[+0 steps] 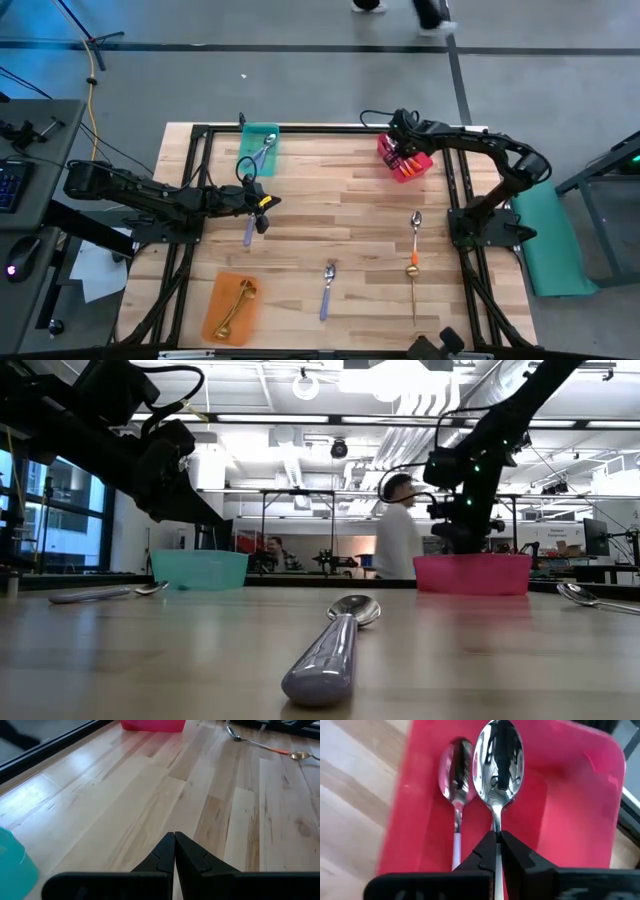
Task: Sort silverware by color (type)
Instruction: Put the orange spoon into the pink bin, then put the purple spoon into the blue bin
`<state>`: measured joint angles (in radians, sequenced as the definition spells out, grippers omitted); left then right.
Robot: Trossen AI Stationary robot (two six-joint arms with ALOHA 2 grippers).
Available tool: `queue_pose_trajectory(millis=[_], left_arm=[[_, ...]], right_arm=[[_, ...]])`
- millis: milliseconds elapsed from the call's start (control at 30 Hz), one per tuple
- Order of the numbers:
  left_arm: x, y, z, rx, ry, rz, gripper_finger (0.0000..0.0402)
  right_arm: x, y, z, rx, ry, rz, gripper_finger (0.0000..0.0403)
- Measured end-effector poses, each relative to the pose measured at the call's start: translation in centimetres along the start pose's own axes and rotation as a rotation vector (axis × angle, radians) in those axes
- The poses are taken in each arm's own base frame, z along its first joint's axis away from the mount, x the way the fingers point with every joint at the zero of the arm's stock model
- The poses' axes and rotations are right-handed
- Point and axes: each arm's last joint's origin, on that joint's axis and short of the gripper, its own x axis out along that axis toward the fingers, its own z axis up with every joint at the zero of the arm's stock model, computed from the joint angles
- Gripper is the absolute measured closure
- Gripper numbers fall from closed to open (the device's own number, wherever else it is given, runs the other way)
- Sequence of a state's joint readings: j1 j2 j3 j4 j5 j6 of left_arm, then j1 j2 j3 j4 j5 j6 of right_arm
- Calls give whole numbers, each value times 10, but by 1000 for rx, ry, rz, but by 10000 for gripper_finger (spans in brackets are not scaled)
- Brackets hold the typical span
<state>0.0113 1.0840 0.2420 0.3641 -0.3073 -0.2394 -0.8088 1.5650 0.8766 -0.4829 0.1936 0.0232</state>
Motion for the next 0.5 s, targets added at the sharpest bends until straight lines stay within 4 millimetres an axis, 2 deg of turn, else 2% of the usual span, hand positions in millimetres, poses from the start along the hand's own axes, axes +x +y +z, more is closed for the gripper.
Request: queue_pose_trajectory(millis=[267, 500], left_arm=[[0, 0, 0, -20, 0, 1, 398], [1, -3, 7, -50, 1, -53, 398]], right_arm=[[3, -6, 0, -28, -21, 5, 398], [-5, 2, 12, -70, -71, 14, 353]])
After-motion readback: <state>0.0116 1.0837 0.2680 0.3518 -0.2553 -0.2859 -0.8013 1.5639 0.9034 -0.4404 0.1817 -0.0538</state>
